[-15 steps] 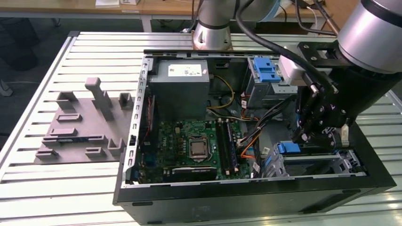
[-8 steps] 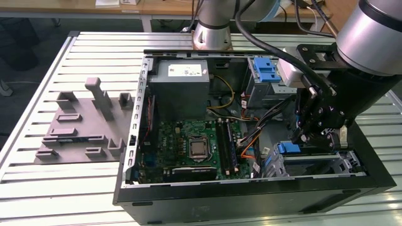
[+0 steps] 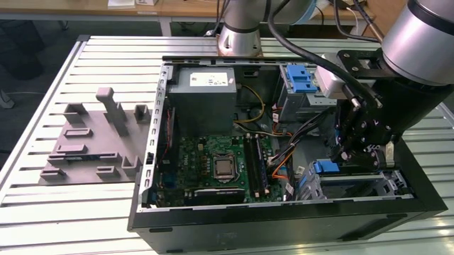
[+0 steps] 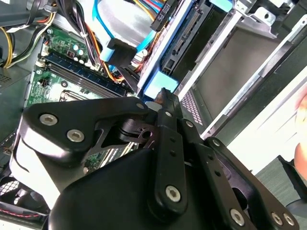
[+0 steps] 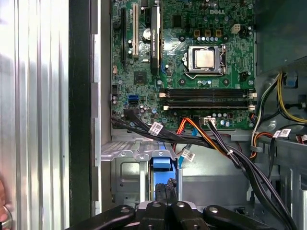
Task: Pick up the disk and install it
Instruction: 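Insert the first disk wire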
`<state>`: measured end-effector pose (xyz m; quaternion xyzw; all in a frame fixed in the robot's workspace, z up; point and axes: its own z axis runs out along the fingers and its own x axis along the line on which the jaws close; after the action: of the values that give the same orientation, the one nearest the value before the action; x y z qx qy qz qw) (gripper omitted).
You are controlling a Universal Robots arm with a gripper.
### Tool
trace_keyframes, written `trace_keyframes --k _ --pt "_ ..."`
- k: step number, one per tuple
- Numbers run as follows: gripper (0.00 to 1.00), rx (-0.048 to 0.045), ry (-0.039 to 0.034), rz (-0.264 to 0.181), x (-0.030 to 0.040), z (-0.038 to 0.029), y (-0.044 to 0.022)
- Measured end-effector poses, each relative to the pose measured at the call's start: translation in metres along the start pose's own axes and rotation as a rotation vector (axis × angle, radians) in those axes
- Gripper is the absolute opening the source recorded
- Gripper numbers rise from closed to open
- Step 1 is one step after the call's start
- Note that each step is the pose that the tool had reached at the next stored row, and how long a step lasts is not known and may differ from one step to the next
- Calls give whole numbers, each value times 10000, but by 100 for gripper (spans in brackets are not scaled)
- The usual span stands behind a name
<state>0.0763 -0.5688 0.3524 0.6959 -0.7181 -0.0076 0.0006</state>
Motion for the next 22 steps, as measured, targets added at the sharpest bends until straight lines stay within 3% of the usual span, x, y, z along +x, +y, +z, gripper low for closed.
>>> trace_keyframes --k 14,22 --pt "11 0 0 0 -13 -2 -145" --pt "11 0 0 -1 -70 -3 -192"
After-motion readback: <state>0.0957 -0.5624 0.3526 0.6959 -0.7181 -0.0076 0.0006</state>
